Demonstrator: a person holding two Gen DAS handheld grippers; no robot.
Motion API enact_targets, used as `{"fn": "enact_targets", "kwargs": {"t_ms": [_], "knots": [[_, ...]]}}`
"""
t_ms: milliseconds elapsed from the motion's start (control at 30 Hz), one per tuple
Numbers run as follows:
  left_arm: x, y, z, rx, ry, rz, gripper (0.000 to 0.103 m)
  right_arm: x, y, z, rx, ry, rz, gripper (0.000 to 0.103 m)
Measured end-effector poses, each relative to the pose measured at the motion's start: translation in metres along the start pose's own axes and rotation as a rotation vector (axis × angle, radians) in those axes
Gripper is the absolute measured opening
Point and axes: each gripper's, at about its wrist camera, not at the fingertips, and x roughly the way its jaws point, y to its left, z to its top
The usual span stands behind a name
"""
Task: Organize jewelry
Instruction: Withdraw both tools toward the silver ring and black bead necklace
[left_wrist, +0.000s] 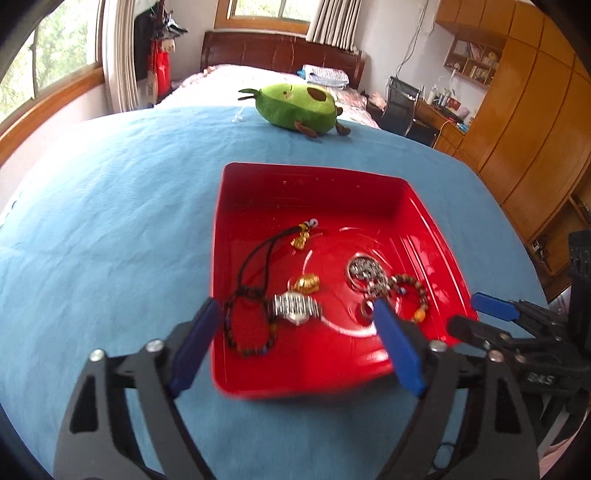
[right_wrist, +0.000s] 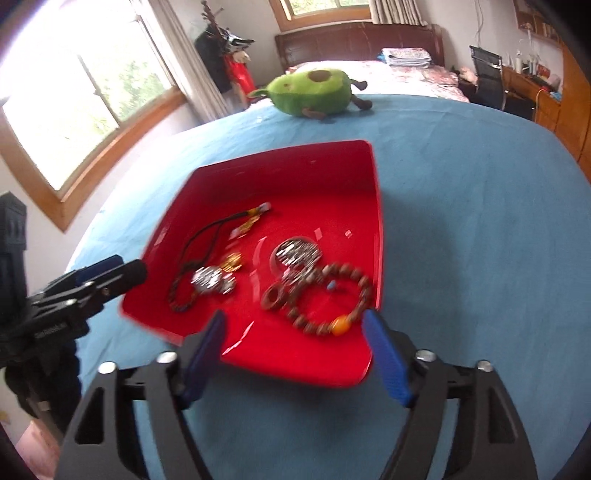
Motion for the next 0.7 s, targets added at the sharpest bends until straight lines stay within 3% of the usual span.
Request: {"fn": "enact_targets", "kwargs": {"t_ms": [33,433,700], "knots": [[-0.008,-0.002,-0.007,0.007,-0.014,0.004,0.090,-0.009,0.003,-0.007,-0.010,-0.021,-0.019,0.097],[-0.079,-0.014,-0.080,0.060,-0.082,0.052,0.095,-0.089,0.019,-0.072,-0.040,-0.145,-0.003,0.097],[-0.108,-0.024,-0.121,0.074,-0.082,0.023,0.095,-0.121,0.019,-0.123,-0.030,-0.173,-0.026,0.097]]}}
